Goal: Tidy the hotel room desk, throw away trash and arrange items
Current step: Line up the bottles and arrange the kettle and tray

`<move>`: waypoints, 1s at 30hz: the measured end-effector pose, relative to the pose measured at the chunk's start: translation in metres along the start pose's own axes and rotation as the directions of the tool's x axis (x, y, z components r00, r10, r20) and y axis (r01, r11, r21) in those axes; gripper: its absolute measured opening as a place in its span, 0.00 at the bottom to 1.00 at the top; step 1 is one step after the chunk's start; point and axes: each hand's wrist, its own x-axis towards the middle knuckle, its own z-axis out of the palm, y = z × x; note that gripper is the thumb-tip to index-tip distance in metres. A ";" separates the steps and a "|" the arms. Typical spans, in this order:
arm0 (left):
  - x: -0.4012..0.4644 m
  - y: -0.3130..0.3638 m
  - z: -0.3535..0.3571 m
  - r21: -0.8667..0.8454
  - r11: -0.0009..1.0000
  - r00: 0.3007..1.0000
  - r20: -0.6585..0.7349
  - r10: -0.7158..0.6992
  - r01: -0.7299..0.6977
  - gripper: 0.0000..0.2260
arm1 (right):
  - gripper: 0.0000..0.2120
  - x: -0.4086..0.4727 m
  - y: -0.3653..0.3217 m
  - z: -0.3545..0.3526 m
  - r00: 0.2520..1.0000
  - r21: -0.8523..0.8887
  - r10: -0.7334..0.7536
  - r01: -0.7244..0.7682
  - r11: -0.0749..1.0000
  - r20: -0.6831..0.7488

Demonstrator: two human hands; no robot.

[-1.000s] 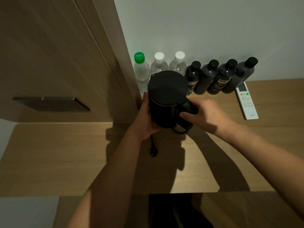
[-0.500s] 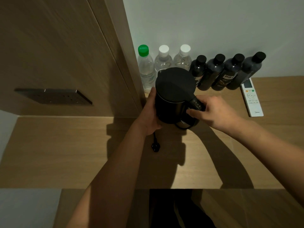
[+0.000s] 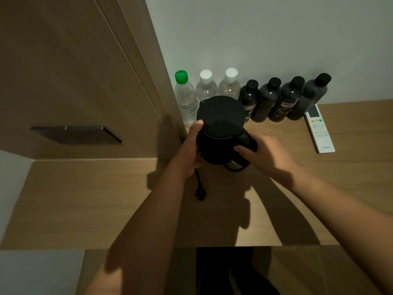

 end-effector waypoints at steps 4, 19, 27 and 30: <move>-0.016 0.014 0.013 -0.073 0.989 0.985 -0.127 0.116 -0.125 0.20 | 0.20 -0.016 -0.007 -0.003 0.999 0.077 0.037 -0.034 0.996 -0.038; -0.069 -0.002 0.159 0.801 0.130 0.568 0.290 0.770 -0.585 0.23 | 0.31 -0.121 0.050 -0.060 0.825 0.088 0.223 -0.208 0.974 -0.519; -0.080 -0.043 0.285 0.713 -0.126 0.433 0.546 0.717 -0.690 0.22 | 0.30 -0.232 0.130 -0.112 0.656 0.208 0.374 -0.320 0.924 -0.655; -0.098 -0.074 0.356 0.656 -0.181 0.397 0.627 0.670 -0.732 0.23 | 0.30 -0.291 0.172 -0.134 0.593 0.225 0.414 -0.368 0.902 -0.691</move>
